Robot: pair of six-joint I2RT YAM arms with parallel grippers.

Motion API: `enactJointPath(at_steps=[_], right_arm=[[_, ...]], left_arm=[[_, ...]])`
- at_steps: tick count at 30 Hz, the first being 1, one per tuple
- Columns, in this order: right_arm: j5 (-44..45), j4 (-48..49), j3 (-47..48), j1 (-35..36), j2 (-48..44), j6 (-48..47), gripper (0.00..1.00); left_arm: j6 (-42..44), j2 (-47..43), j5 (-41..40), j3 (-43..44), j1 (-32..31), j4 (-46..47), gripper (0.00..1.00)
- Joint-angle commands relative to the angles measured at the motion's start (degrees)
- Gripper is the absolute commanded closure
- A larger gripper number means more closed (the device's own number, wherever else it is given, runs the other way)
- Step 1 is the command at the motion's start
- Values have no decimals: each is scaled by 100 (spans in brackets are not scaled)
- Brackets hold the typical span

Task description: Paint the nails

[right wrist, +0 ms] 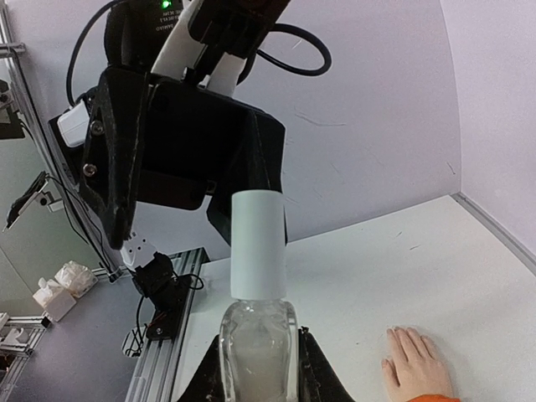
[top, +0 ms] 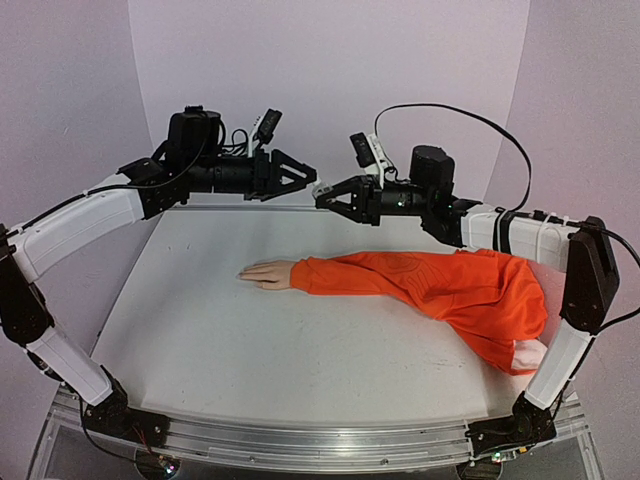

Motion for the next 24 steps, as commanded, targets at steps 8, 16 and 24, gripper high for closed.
enactJointPath(at_steps=[8,16,24], right_arm=[[-193,318,215,123,-91,-59,100],[1799,40,79,439,-383,-679,100],[8030,893,-393,1978,-512,-2549,100]], left_arm=[[-60,245,181,343,18,822,58],[8,188,-380,271,-71,710,87],[80,306,-1025,570,-161,-71,97]])
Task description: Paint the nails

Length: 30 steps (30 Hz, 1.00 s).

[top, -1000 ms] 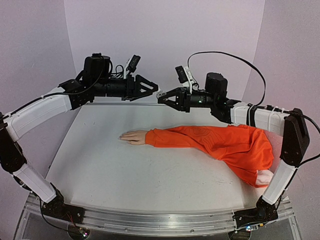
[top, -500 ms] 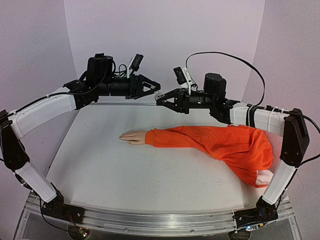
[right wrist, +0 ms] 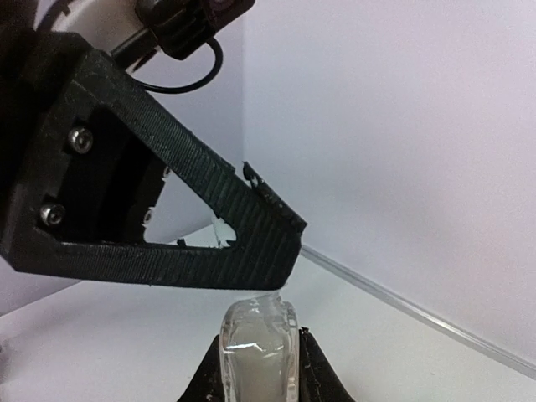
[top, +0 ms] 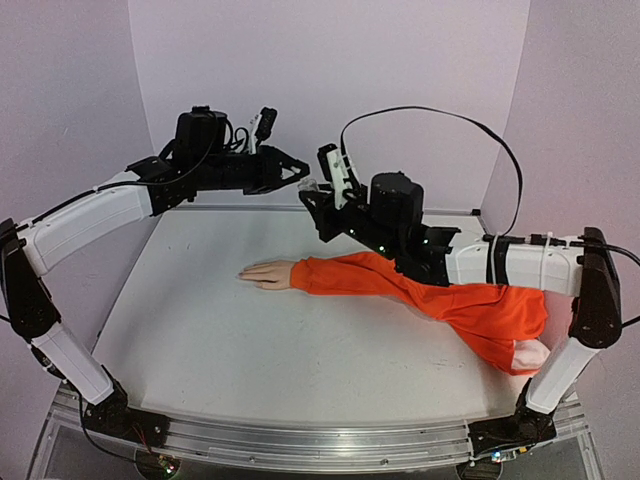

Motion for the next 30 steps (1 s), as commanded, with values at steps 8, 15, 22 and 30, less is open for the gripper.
enactJointPath(at_steps=[8,15,22,30], right_arm=[[357,977,-248,267,-457,-872,100],[-2688,412,-221,-416,-656,-100,100],[-4260,353,-211,-925,-644,566,100],[-4152,93,-16,-944,-518,437,100]], left_arm=[[125,-148,75,360,-236,-312,72],[410,-595,110,152,-192,-312,23],[381,-888,337,-39,-85,-435,21],[508,-658,522,311,-84,-1014,34]])
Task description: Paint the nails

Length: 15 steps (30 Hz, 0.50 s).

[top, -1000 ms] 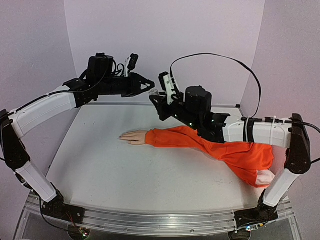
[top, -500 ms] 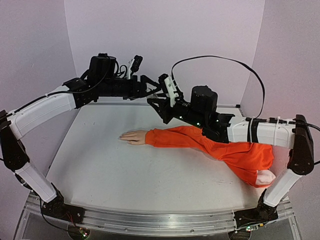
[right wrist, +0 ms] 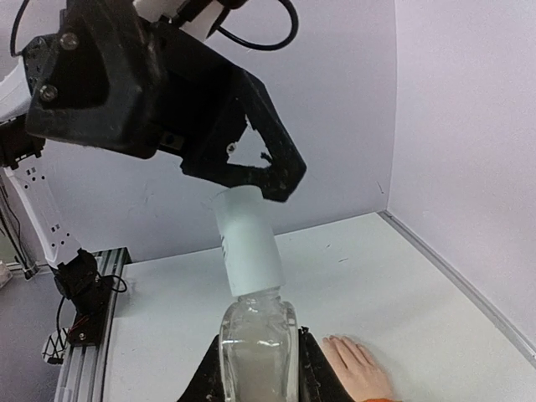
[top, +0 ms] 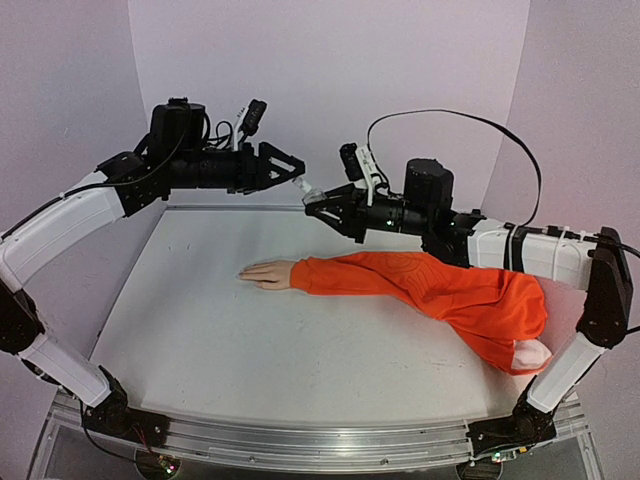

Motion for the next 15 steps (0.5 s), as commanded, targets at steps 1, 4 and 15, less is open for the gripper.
enactJointPath(at_steps=[1,4,15], right_arm=[[-267,160,322,24,-158,39,100],[-248,149,368,24,-122,29,100],[-223,95,432,25,-64,24,100]], left_arm=[[177,105,198,378,23,-322,34],[224,220,259,512,24,-497,36],[235,374,407,645,25,-540,58]])
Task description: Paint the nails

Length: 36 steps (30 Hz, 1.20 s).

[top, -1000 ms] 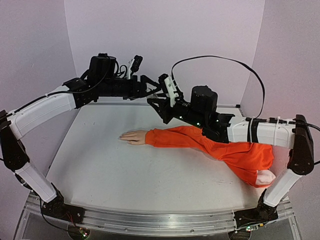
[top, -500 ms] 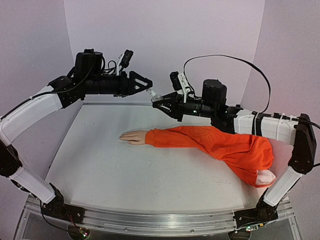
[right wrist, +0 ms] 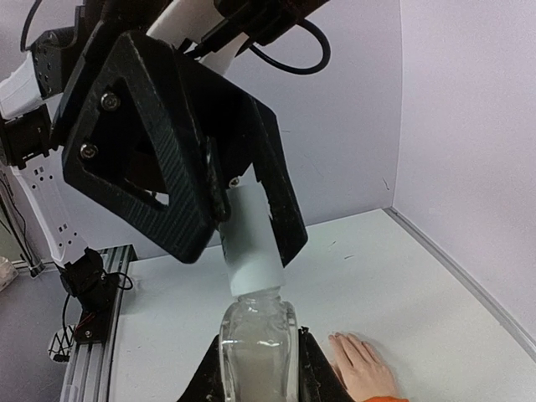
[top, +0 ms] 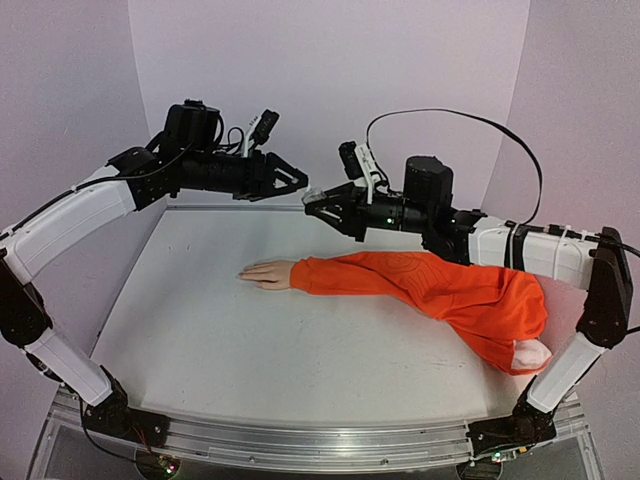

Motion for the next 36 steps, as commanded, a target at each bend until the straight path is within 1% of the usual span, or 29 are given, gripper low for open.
enactJointPath(at_steps=[1,5,9,17,23,29,36], right_arm=[[-136,305,331,9,-56,14,100],[-152,288,357,9,-34,13,100],[-198,271,384,9,1,11,100],[-241,234,407,9,35,-6,100],[-226,216,420,9,37,2,100],[-191,217,420,9,38,-6,100],[-158,218,334,9,29,-69,100]], left_arm=[[89,12,134,320,23,91,59],[98,37,126,352,23,91,64],[80,72,131,385,15,94,67],[82,134,114,474,14,101,65],[80,152,127,480,6,101,72],[80,171,136,458,-12,92,73],[98,110,-1,480,-21,76,89]])
